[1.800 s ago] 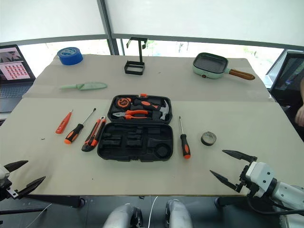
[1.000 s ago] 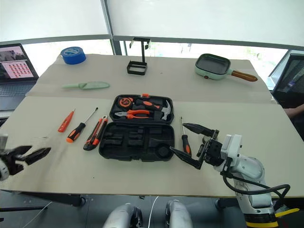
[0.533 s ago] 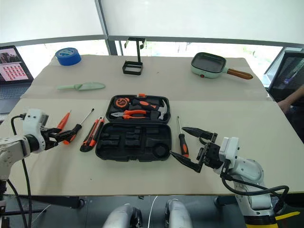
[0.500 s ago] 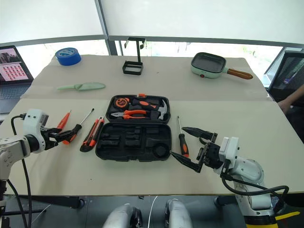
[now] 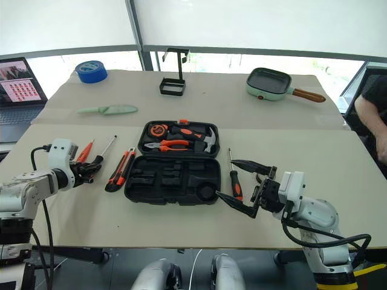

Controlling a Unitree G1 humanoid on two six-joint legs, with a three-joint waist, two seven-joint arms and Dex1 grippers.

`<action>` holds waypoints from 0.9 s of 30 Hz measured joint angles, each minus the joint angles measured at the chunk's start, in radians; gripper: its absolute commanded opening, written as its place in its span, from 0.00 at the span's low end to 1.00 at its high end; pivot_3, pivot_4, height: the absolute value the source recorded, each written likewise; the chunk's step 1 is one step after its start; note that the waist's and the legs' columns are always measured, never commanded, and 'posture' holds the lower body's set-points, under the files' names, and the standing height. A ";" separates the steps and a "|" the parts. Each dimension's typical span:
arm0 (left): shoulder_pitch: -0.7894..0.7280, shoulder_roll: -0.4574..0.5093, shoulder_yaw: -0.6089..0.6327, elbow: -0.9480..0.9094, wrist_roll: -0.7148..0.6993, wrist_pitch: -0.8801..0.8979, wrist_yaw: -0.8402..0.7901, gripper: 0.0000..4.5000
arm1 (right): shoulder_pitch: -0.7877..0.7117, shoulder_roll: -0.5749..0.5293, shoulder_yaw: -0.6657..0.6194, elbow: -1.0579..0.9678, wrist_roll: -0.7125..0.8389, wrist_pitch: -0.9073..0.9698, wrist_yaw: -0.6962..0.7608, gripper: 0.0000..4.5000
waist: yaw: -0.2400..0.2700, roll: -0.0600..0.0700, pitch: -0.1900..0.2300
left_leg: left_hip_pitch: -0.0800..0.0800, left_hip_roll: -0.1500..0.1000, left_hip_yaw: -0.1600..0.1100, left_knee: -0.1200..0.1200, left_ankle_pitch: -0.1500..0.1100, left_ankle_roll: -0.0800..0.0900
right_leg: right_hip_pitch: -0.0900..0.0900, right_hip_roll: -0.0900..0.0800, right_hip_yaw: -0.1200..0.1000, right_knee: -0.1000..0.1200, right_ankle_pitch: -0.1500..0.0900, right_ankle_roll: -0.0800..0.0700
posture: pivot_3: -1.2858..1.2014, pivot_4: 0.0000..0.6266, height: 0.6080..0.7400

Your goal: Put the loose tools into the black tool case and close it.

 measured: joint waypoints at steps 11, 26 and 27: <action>-0.101 0.033 -0.139 -0.058 0.062 -0.642 -0.468 0.19 | -0.052 -0.110 -0.123 0.014 0.039 0.029 0.034 1.00 | 0.010 -0.001 0.000 | -0.005 -0.001 0.000 0.002 -0.001 0.002 | -0.001 0.002 -0.003 -0.002 0.004 -0.006 | 0.52 0.24 1.00; -0.408 -0.100 -0.573 0.265 0.458 -0.944 -0.659 0.19 | 0.015 -0.089 -0.126 -0.013 0.033 0.046 0.012 1.00 | -0.002 -0.001 0.000 | -0.007 -0.001 0.000 0.008 -0.003 0.008 | -0.001 0.006 -0.003 -0.002 0.001 0.003 | 0.52 0.24 1.00; -0.411 -0.103 -0.574 0.272 0.465 -0.951 -0.656 0.19 | 0.027 -0.089 -0.127 -0.023 0.031 0.045 0.006 1.00 | -0.001 -0.001 0.000 | -0.007 -0.001 -0.001 0.008 -0.003 0.009 | -0.001 0.006 -0.003 -0.002 0.001 0.003 | 0.52 0.24 1.00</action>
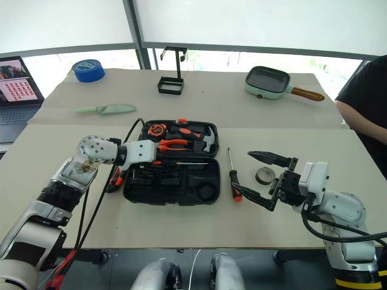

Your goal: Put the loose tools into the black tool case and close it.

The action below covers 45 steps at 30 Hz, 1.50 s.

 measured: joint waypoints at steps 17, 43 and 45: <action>-0.026 0.013 0.003 0.067 0.045 -0.026 -0.015 0.19 | 0.003 -0.002 -0.013 -0.033 -0.005 0.037 -0.045 1.00 | 0.000 0.000 0.000 | 0.000 0.000 0.000 0.002 -0.003 0.005 | 0.000 0.000 0.000 0.001 0.001 0.001 | 0.52 0.24 1.00; 0.060 -0.109 0.215 0.029 -0.190 0.179 0.028 0.19 | 0.007 0.023 0.010 -0.023 -0.005 0.055 -0.040 1.00 | 0.000 0.000 0.000 | -0.005 -0.002 0.000 0.011 -0.002 0.006 | 0.000 -0.003 0.000 0.001 0.001 0.006 | 0.52 0.24 1.00; 0.065 -0.124 0.215 0.044 -0.184 0.173 0.053 0.02 | 0.010 0.026 0.011 -0.020 -0.006 0.055 -0.040 1.00 | 0.001 0.000 0.000 | -0.005 -0.002 -0.001 0.011 -0.002 0.006 | 0.000 -0.003 0.000 0.001 0.002 0.006 | 0.52 0.24 1.00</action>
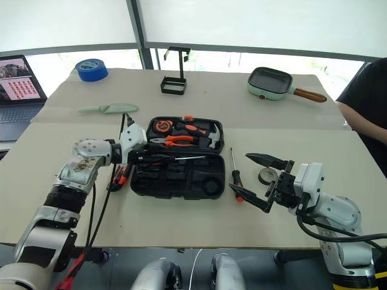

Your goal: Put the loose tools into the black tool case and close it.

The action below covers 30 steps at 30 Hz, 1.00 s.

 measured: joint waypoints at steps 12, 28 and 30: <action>0.000 -0.050 -0.033 0.062 0.055 -0.043 0.064 0.02 | 0.034 0.015 -0.001 0.002 -0.010 -0.008 -0.001 1.00 | 0.002 0.000 0.000 | 0.001 0.000 0.000 0.000 0.000 0.001 | 0.001 -0.001 -0.001 0.000 0.000 0.000 | 0.52 0.24 1.00; 0.132 -0.102 0.043 -0.001 -0.093 -0.118 -0.017 0.26 | 0.129 0.049 -0.025 -0.023 -0.040 0.001 -0.092 1.00 | 0.001 0.007 -0.006 | 0.010 0.000 -0.001 -0.001 -0.008 0.008 | 0.012 -0.005 0.002 -0.003 0.000 0.002 | 0.52 0.24 1.00; 0.169 -0.077 0.076 -0.086 -0.173 -0.117 -0.084 0.42 | 0.195 0.048 -0.059 -0.051 -0.042 0.013 -0.123 1.00 | 0.000 0.007 -0.006 | 0.004 0.000 -0.001 0.000 -0.006 0.004 | 0.006 -0.005 0.002 -0.002 0.002 -0.002 | 0.52 0.24 1.00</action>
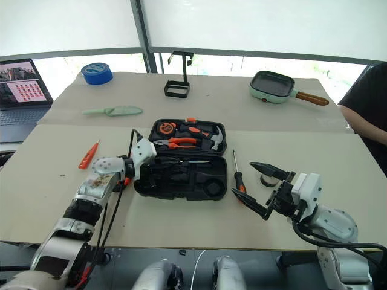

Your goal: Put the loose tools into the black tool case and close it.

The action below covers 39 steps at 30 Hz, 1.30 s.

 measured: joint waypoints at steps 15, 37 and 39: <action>0.351 0.242 0.251 -0.211 -0.275 0.042 -0.288 0.99 | 0.487 0.062 -0.225 -0.118 -0.115 0.159 -0.173 1.00 | 0.000 0.004 -0.003 | -0.001 0.001 0.000 -0.001 -0.007 -0.001 | -0.005 -0.002 0.003 0.001 -0.008 0.001 | 0.52 0.24 1.00; 0.335 0.203 0.237 -0.424 -0.355 0.194 -0.201 0.99 | -0.334 0.037 0.240 -0.209 0.011 1.177 -0.790 1.00 | -0.007 0.002 -0.003 | -0.007 -0.001 0.001 -0.001 0.000 -0.001 | -0.007 0.003 0.001 -0.002 -0.004 0.006 | 0.52 0.24 1.00; 0.338 0.210 0.238 -0.428 -0.355 0.197 -0.201 0.99 | -0.347 0.057 0.240 -0.208 -0.002 1.197 -0.805 1.00 | -0.009 0.003 -0.003 | -0.006 -0.001 0.001 -0.001 0.000 -0.002 | -0.007 0.003 0.001 -0.001 -0.004 0.006 | 0.52 0.24 1.00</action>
